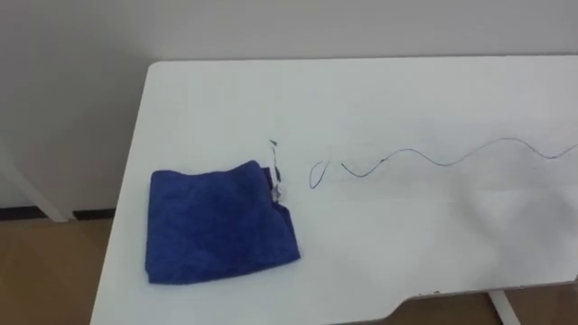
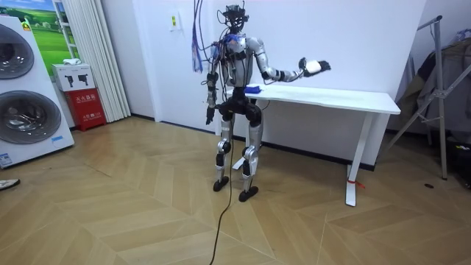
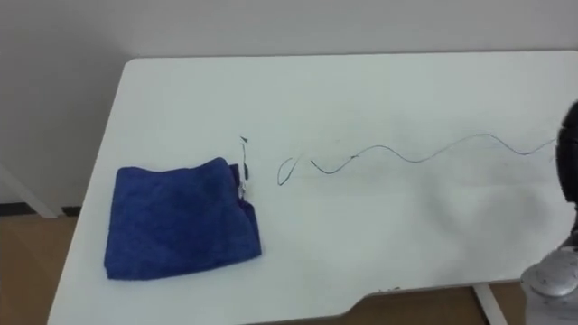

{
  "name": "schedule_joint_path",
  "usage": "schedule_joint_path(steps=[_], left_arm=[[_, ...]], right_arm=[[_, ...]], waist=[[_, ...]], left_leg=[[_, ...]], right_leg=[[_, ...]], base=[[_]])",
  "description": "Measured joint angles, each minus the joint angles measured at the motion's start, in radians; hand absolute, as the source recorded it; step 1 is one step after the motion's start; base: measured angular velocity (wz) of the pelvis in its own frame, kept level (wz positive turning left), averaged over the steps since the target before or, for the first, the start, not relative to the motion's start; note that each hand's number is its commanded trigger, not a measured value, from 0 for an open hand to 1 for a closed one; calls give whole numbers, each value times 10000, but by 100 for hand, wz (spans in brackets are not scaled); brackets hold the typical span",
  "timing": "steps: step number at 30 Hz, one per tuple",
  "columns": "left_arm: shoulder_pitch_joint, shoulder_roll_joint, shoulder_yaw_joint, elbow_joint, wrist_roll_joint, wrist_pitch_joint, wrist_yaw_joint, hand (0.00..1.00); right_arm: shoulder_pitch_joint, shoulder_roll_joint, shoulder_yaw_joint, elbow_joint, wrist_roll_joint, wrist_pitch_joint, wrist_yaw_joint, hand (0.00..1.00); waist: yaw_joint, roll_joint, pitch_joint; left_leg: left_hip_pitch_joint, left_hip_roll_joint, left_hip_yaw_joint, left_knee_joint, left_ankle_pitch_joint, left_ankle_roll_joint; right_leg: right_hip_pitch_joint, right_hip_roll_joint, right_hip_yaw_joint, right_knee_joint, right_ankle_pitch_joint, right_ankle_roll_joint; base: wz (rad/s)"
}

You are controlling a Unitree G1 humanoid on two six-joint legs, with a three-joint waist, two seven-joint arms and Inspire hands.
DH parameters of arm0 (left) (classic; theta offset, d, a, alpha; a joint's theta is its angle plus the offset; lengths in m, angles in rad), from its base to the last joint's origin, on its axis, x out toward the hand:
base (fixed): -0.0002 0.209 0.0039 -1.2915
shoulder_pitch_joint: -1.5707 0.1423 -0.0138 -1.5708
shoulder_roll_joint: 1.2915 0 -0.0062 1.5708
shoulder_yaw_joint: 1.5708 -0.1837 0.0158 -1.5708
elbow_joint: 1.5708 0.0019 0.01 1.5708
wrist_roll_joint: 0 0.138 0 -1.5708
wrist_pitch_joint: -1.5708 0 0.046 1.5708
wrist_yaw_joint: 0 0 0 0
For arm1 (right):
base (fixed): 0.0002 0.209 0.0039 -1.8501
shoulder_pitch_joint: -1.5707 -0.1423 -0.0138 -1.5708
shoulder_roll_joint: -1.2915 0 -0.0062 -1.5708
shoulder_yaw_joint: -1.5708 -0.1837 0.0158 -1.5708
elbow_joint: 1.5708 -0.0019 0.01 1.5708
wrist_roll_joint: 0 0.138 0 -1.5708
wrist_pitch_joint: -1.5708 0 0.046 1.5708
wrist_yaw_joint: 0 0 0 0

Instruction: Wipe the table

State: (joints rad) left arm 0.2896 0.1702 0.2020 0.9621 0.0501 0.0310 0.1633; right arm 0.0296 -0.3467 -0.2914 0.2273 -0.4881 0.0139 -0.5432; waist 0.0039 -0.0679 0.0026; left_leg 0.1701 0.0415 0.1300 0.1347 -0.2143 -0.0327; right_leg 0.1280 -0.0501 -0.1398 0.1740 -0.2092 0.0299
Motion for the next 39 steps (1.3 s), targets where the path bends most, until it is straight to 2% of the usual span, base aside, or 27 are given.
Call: schedule_joint_path(steps=[3,4,8,10,15,19,26,29,31,32,33,34,35,36,37,38,39], left_arm=[[-87,13,-139,-1,5,-71,-6,0],[-92,12,-212,-3,7,-119,-13,0],[-114,-3,-321,-6,2,-275,-62,0],[-142,-3,-348,-9,-12,-356,-162,0],[-310,-23,-687,0,21,-382,-189,0],[-369,-4,-727,2,2,-436,-199,0],[-461,62,-1469,3,-108,-683,-229,0],[-557,105,-1687,2,-127,-712,-270,0],[-663,142,-1830,113,-85,-869,-264,0],[-761,137,-1891,231,-68,-906,-264,0],[-888,193,-1938,457,29,-1042,-245,0],[-867,405,-1761,523,75,-1182,-210,0],[-793,436,-1676,661,104,-1203,-201,0],[-828,454,-1708,811,103,-1201,-202,0],[-933,446,-1931,818,41,-1214,-240,0],[-1032,443,-2082,821,11,-1239,-265,0],[-1222,452,-2275,815,17,-1265,-286,0]], right_arm=[[-70,0,442,-883,-887,-154,-15,0],[-68,-2,677,-1283,-1200,-173,-14,0],[-69,-1,1417,-2440,-1934,-463,23,0],[-98,-2,1846,-2850,-2279,-573,192,0],[-125,3,3002,-3220,-3355,-573,624,0],[-112,4,3748,-3309,-4086,-733,1074,0],[-108,21,5304,-3594,-4521,-890,1667,0],[-109,30,5776,-3592,-4641,-870,1962,0],[-111,28,6331,-3592,-4676,-898,2068,0],[-107,25,6455,-3589,-4687,-927,2077,0],[-107,117,6659,-3547,-4665,-1124,2123,0],[-276,247,7010,-3580,-4708,-1353,2184,0],[-325,213,7190,-3575,-4709,-1438,2195,0],[-268,227,7462,-3510,-4669,-1473,2196,0],[-273,201,7504,-3248,-4663,-1467,2224,0],[-284,203,7482,-3121,-4645,-1422,2285,0],[-286,228,7455,-2901,-4650,-1343,2431,0]], waist=[[160,-51,27],[300,-55,29],[456,-54,27],[611,-60,23],[855,-57,15],[1070,-10,15],[1181,-30,-13],[1390,-75,-41],[1499,-112,-61],[1518,-21,2],[1637,226,99],[1713,27,71],[1629,12,77],[1357,28,63],[1222,16,67],[1232,4,75],[1326,-119,114]], left_leg=[[-33,0,14,-3,0,0],[-41,0,15,-2,0,0],[-172,0,-39,-2,0,0],[-189,-3,-288,-7,0,0],[-203,1,-397,-8,0,0],[-188,2,-539,-13,0,0],[-213,7,-628,-40,1,0],[-211,7,-826,-59,1,0],[-134,43,-1229,-76,4,4],[-2,134,-1509,-111,11,11],[158,580,-2489,-182,17,15],[-47,668,-2737,-102,-21,-49],[-66,782,-2640,5,-116,-236],[-87,842,-2113,2,-204,-464],[-235,816,-1863,-191,-191,-469],[-420,748,-1788,-251,-173,-454],[-727,629,-1454,-244,-7,-60]], right_leg=[[-28,-1,-5,-3,0,0],[-85,-1,-10,-9,1,0],[-123,0,-32,-28,1,0],[-115,6,-58,-29,1,0],[-69,2,-301,-55,1,0],[-18,4,-324,-53,1,0],[-5,4,-457,-55,1,0],[-71,16,-399,-54,1,0],[-105,59,-401,156,1,0],[-293,123,-438,559,-10,-11],[-927,606,-107,928,-236,-281],[-1272,954,222,-529,627,-659],[-1245,1011,-62,-526,1159,-843],[-1148,1042,-111,-409,1227,-881],[-1032,995,46,-384,1228,-882],[-998,972,250,-391,1226,-879],[-938,891,660,-396,1146,-741]], base=[[-2],[0],[2],[6],[10],[9],[3],[-3],[-13],[-35],[-64],[-57],[-11],[52],[64],[70],[49]])
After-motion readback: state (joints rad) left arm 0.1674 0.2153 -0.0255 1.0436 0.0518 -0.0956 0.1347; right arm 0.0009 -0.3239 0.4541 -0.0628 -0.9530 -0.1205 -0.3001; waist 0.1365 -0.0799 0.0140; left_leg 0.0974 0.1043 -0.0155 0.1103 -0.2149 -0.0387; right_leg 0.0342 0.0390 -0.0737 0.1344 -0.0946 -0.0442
